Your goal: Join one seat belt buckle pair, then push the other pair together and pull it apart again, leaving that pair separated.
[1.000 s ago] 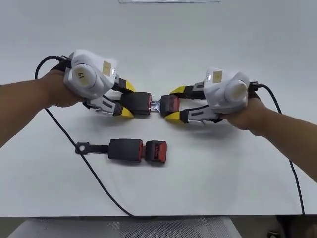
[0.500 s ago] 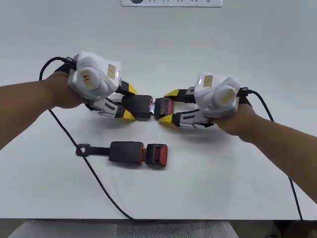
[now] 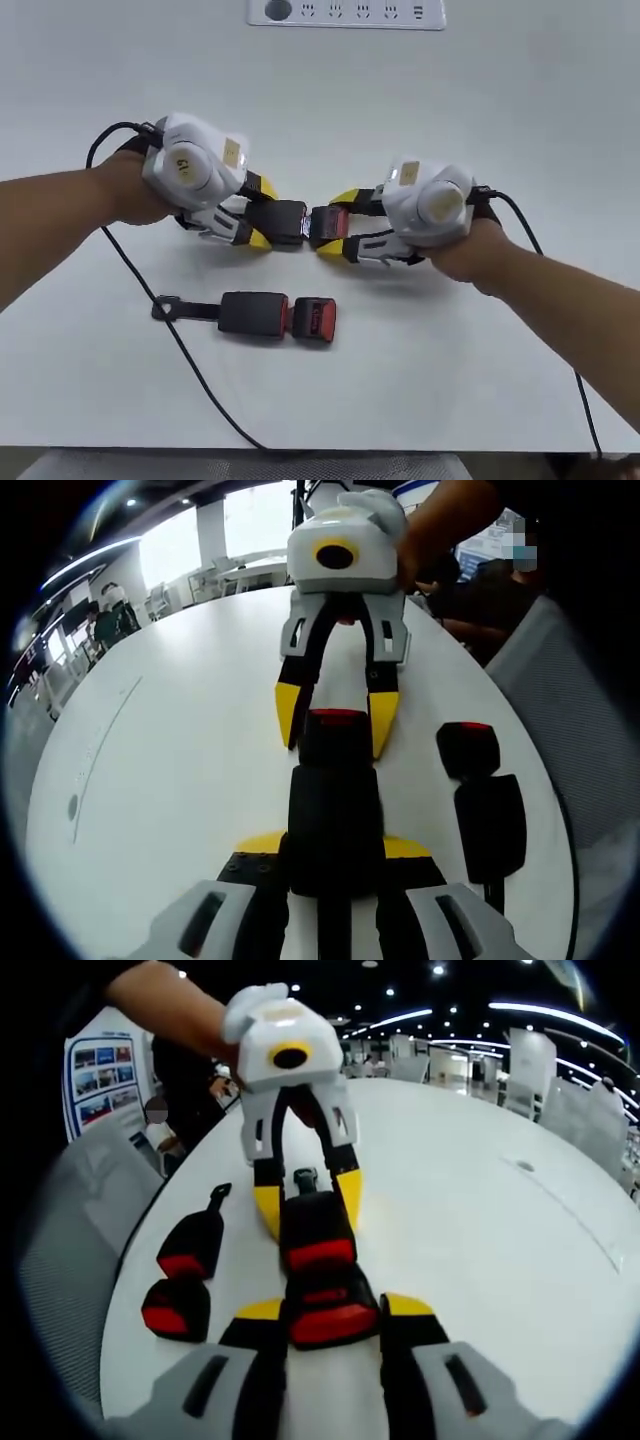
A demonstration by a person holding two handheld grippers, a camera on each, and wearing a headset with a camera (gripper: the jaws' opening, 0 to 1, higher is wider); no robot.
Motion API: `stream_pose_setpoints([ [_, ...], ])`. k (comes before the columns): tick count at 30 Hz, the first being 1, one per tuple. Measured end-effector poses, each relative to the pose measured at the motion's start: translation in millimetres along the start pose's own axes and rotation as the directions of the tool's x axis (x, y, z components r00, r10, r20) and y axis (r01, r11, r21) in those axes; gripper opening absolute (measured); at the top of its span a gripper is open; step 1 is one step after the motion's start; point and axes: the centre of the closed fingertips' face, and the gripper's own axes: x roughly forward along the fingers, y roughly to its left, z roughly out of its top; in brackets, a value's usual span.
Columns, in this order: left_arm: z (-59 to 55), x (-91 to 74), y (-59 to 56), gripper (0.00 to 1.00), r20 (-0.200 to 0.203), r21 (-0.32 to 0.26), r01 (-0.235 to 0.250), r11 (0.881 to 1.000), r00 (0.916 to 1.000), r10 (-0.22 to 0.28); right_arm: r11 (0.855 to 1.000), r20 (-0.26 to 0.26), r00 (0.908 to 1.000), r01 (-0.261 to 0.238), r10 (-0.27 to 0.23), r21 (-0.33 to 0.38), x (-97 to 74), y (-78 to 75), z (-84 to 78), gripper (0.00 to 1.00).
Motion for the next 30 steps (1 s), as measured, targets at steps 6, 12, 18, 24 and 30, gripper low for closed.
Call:
stream_pose_setpoints([
  [6, 0.5, -0.1, 0.2, 0.34, -0.002, 0.0, 0.0, 1.0, 1.0, 0.0, 1.0, -0.014, 0.9999, 0.004, -0.004, -0.006, 0.2, -0.5, -0.2, 0.36],
  [12, 0.5, -0.2, 0.4, 0.34, -0.004, -0.001, 0.0, 1.0, 1.0, 0.0, 1.0, -0.024, 0.9997, 0.01, -0.01, -0.008, 0.9, -2.4, -1.2, 0.36],
  [18, 0.2, -0.4, 0.6, 0.34, -0.004, -0.001, 0.0, 1.0, 1.0, 0.0, 1.0, -0.039, 0.9992, 0.011, -0.011, -0.017, 2.0, -3.4, -2.2, 0.36],
  [24, 0.2, -0.4, 0.9, 0.34, -0.009, -0.007, -0.002, 1.0, 1.0, 0.002, 1.0, -0.059, 0.9981, 0.013, -0.015, -0.029, 3.1, -4.1, -3.2, 0.36],
  [30, 0.1, -0.3, 0.8, 0.34, -0.014, -0.009, -0.004, 1.0, 0.9999, 0.004, 0.999, -0.075, 0.997, 0.018, -0.02, -0.032, 2.9, -4.1, -3.6, 0.36],
])
